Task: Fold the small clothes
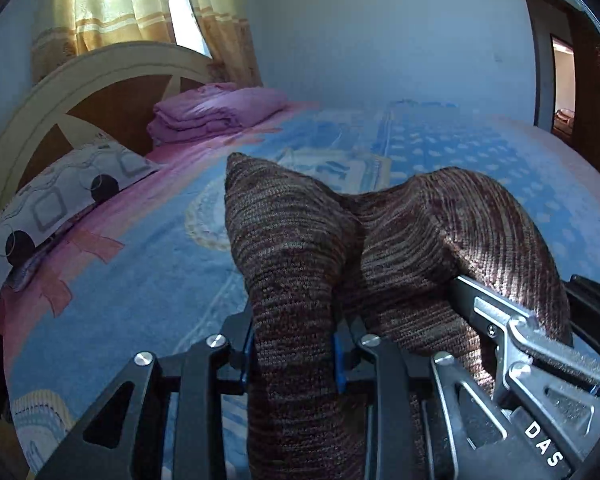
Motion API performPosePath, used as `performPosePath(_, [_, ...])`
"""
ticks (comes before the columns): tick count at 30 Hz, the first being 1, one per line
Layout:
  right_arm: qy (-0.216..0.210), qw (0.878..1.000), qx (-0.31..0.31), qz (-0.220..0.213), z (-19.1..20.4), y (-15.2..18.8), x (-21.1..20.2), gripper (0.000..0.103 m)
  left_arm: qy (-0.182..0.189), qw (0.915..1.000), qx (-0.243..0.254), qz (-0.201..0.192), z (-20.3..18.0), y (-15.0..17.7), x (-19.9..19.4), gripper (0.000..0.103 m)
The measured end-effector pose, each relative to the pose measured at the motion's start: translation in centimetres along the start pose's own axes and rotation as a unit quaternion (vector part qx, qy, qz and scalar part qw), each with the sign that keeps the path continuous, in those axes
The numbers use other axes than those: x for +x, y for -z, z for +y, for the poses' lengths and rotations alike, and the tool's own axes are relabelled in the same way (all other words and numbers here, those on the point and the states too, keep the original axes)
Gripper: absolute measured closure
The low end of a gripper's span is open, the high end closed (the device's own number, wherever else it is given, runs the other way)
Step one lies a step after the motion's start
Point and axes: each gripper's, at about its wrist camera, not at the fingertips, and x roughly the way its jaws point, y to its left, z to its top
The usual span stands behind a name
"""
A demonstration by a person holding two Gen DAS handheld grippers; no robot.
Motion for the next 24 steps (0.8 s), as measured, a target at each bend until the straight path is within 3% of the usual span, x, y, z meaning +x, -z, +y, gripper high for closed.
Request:
performPosePath(2, [0.006,1.0,-0.003,0.024,-0.4,0.6,2.1,0.076,0.006,0.9993,-0.021,0.03,0.3,0.8,2.0,0.072])
performPosePath(4, [-0.002,0.998,0.018,0.06,-1.6,1.2,4.0,0.076,0.016,0.9974,-0.05,0.05,1.1,1.5,2.9,0.067])
performPosePath(8, [-0.031,0.992,0.078,0.09,-4.0,1.3,5.1,0.068,0.048,0.9909,-0.096,0.082,2.1,1.4,4.2,0.051])
performPosePath(11, [-0.045,0.988,0.116,0.095,-5.5,1.7,3.8,0.05,0.09,0.9818,-0.138,0.096,4.3,1.4,4.1,0.045])
performPosePath(15, [-0.089,0.97,0.213,0.074,-8.3,3.6,-0.5,0.05,0.144,0.9645,-0.197,0.101,7.5,3.2,2.1,0.038])
performPosePath(17, [-0.095,0.969,0.215,0.071,-8.1,4.5,-2.1,0.05,0.164,0.958,-0.216,0.094,8.2,4.3,0.6,0.038])
performPosePath(21, [-0.087,0.976,0.177,0.093,-6.1,6.2,-3.0,0.047,0.189,0.9558,-0.212,0.078,7.8,6.3,-2.3,0.038])
performPosePath(24, [-0.054,0.984,0.138,0.099,-4.7,6.4,-3.0,0.047,0.219,0.9449,-0.215,0.114,6.2,7.5,-1.7,0.038])
